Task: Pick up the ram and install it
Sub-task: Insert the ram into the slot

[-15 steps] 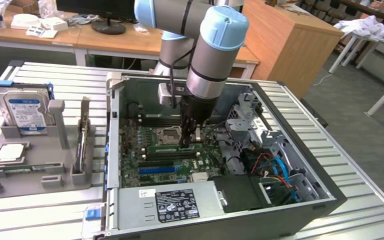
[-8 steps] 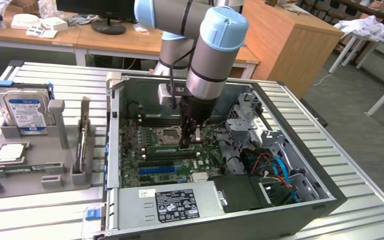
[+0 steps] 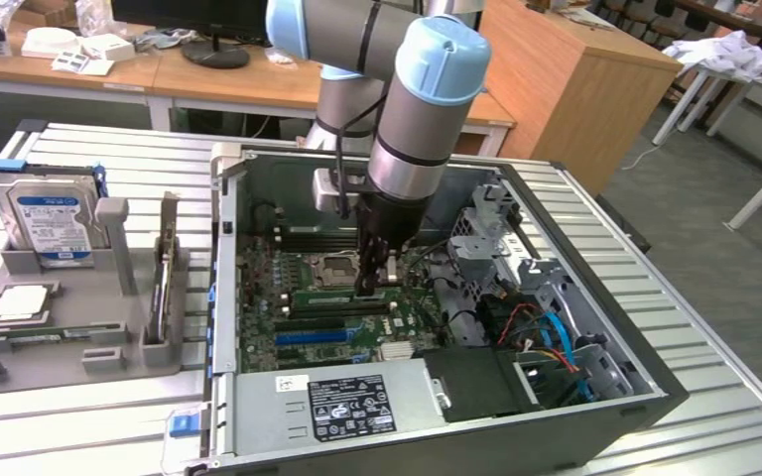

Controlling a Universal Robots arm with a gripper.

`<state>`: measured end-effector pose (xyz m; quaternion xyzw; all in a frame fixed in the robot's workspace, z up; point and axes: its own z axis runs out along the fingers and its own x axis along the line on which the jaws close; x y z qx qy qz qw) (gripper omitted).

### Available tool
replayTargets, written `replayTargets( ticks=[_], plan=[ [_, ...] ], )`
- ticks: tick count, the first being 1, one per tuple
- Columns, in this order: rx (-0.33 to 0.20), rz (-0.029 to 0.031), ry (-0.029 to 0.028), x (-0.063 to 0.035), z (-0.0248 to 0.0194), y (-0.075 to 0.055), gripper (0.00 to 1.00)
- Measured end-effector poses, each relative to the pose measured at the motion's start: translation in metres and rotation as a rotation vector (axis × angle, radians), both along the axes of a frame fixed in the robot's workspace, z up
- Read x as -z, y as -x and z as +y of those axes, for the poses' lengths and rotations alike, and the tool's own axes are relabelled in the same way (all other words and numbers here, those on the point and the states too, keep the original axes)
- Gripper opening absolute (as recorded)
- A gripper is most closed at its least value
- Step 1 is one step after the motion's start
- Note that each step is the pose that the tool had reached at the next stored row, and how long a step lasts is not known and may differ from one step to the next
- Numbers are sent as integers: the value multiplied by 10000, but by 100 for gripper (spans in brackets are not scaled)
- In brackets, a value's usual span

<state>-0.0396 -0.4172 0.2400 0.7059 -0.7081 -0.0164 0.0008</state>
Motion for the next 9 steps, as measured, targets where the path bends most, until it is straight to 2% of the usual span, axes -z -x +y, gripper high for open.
replayTargets(
  ticks=[9],
  plan=[
    [-3,1,3,21,-1,-1,11]
  ],
)
